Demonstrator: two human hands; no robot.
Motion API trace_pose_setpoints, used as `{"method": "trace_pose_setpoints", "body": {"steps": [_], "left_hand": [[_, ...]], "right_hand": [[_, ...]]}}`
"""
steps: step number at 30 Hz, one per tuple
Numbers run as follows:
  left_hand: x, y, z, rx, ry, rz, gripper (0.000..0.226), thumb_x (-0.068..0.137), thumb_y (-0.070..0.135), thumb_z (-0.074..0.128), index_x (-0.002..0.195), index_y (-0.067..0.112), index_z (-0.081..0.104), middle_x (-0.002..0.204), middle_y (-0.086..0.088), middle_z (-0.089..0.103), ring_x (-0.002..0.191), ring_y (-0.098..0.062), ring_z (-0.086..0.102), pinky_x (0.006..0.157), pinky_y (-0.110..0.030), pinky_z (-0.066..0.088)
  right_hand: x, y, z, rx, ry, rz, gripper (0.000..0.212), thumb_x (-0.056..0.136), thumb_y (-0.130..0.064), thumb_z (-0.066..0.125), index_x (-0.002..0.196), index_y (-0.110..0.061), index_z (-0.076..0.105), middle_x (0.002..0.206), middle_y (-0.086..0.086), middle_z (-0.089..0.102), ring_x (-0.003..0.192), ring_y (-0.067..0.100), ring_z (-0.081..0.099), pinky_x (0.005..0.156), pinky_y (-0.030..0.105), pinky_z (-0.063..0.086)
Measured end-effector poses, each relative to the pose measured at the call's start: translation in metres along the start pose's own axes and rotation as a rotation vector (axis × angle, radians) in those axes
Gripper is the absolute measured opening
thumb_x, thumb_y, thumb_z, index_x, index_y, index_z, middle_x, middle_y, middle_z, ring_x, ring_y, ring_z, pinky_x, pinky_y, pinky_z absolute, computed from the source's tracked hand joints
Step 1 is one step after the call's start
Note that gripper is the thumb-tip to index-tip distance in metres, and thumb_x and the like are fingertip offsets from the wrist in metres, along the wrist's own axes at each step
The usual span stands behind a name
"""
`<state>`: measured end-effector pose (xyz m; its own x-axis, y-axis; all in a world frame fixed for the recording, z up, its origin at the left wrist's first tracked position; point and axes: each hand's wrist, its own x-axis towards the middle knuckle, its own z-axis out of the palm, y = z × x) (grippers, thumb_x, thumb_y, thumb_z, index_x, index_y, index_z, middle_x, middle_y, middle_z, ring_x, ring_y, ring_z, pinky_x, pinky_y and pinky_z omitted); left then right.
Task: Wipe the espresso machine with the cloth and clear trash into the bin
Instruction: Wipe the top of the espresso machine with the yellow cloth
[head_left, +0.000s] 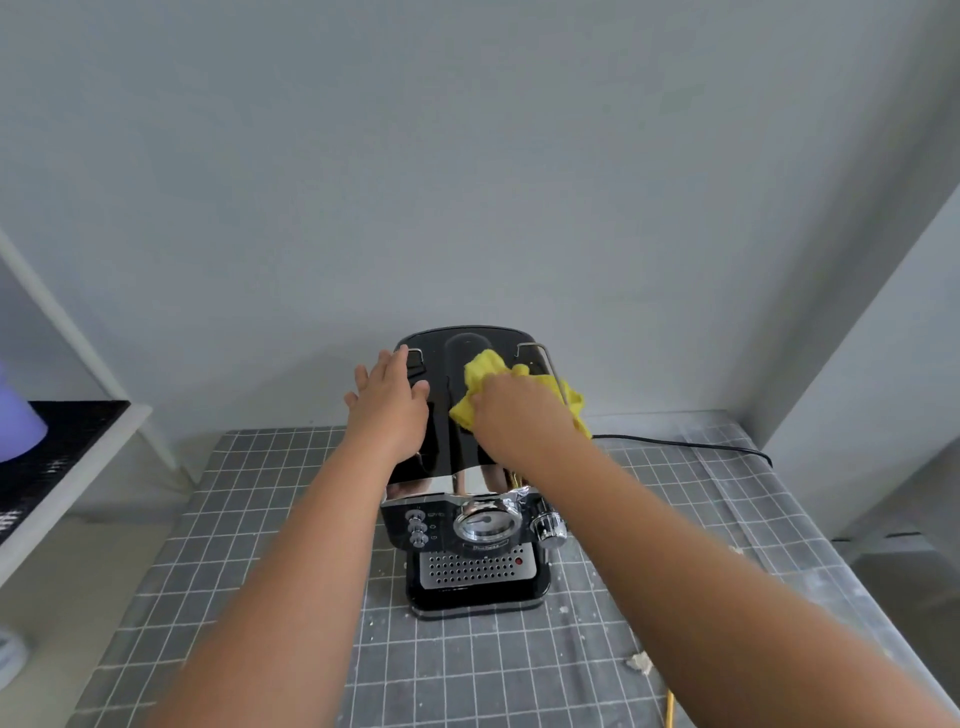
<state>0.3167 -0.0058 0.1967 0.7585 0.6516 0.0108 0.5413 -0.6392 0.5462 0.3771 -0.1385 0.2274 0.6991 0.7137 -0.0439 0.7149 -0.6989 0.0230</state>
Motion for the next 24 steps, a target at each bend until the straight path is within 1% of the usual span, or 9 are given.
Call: {"method": "trace_pose_setpoints", "body": {"steps": [2,5,8,11,16,18,20,22,24], "left_hand": [[0.0,0.0,0.0,0.005,0.012,-0.002,0.056,0.103,0.029,0.03,0.153,0.019,0.01,0.162,-0.004,0.007,0.147,-0.033,-0.002,0.117,-0.051,0.007],[-0.002,-0.001,-0.001,-0.005,0.002,-0.008,0.056,0.102,0.028,0.03,0.153,0.019,0.01,0.161,-0.004,0.008,0.147,-0.033,-0.003,0.118,-0.051,0.006],[-0.005,-0.002,-0.002,0.001,-0.006,0.003,0.055,0.102,0.027,0.03,0.153,0.021,0.01,0.162,-0.003,0.008,0.147,-0.032,-0.004,0.118,-0.051,0.005],[-0.005,0.0,-0.004,-0.001,0.001,-0.014,0.053,0.103,0.027,0.029,0.153,0.021,0.012,0.161,-0.003,0.01,0.147,-0.032,-0.002,0.117,-0.053,0.008],[-0.01,0.008,-0.008,-0.031,-0.02,-0.045,0.051,0.103,0.026,0.029,0.151,0.02,0.015,0.161,-0.005,0.011,0.147,-0.036,-0.002,0.117,-0.055,0.009],[-0.014,0.013,-0.011,-0.044,-0.015,-0.068,0.047,0.102,0.024,0.03,0.148,0.018,0.02,0.156,-0.011,0.019,0.144,-0.041,0.007,0.114,-0.057,0.016],[-0.018,0.017,-0.014,-0.042,-0.015,-0.075,0.046,0.102,0.023,0.03,0.147,0.018,0.022,0.154,-0.013,0.022,0.142,-0.044,0.011,0.113,-0.057,0.019],[-0.019,0.017,-0.014,-0.053,-0.017,-0.069,0.047,0.102,0.024,0.03,0.148,0.02,0.021,0.154,-0.012,0.022,0.143,-0.043,0.013,0.113,-0.057,0.019],[-0.019,0.017,-0.014,-0.072,-0.027,-0.068,0.046,0.102,0.024,0.03,0.148,0.021,0.022,0.155,-0.012,0.021,0.143,-0.042,0.015,0.114,-0.055,0.019]], "right_hand": [[-0.026,-0.011,0.002,0.036,0.027,0.018,0.031,0.095,-0.016,0.039,0.122,-0.005,0.049,0.124,0.014,0.053,0.104,0.031,0.058,0.058,0.035,0.04],[-0.058,-0.018,0.007,0.008,0.047,-0.006,0.042,0.097,-0.017,0.041,0.136,-0.002,0.036,0.138,0.017,0.046,0.116,0.033,0.053,0.068,0.034,0.042],[-0.079,-0.013,0.019,0.107,0.267,-0.113,0.037,0.09,-0.013,0.053,0.126,0.0,0.051,0.132,0.018,0.057,0.115,0.034,0.058,0.081,0.036,0.05],[-0.098,0.006,0.053,0.27,0.539,-0.242,0.029,0.086,-0.016,0.054,0.11,-0.007,0.067,0.117,0.009,0.07,0.107,0.03,0.067,0.075,0.035,0.058],[-0.128,0.045,0.08,0.469,0.582,-0.209,0.037,0.095,-0.025,0.044,0.128,-0.016,0.06,0.127,-0.009,0.063,0.124,0.018,0.056,0.086,0.031,0.054],[-0.13,0.056,0.076,0.615,0.536,-0.066,0.032,0.099,-0.029,0.042,0.126,-0.029,0.06,0.108,-0.023,0.065,0.103,-0.001,0.063,0.075,0.017,0.051],[-0.127,0.064,0.074,0.79,0.453,0.062,0.022,0.1,-0.03,0.043,0.102,-0.048,0.057,0.065,-0.026,0.06,0.057,-0.006,0.057,0.051,0.009,0.039],[-0.118,0.069,0.073,0.955,0.396,0.116,0.024,0.099,-0.028,0.047,0.09,-0.048,0.055,0.056,-0.015,0.059,0.048,0.003,0.052,0.044,0.014,0.036],[-0.106,0.072,0.073,1.035,0.358,0.137,0.022,0.099,-0.027,0.047,0.096,-0.045,0.059,0.058,-0.021,0.06,0.053,-0.003,0.054,0.05,0.011,0.037]]}}
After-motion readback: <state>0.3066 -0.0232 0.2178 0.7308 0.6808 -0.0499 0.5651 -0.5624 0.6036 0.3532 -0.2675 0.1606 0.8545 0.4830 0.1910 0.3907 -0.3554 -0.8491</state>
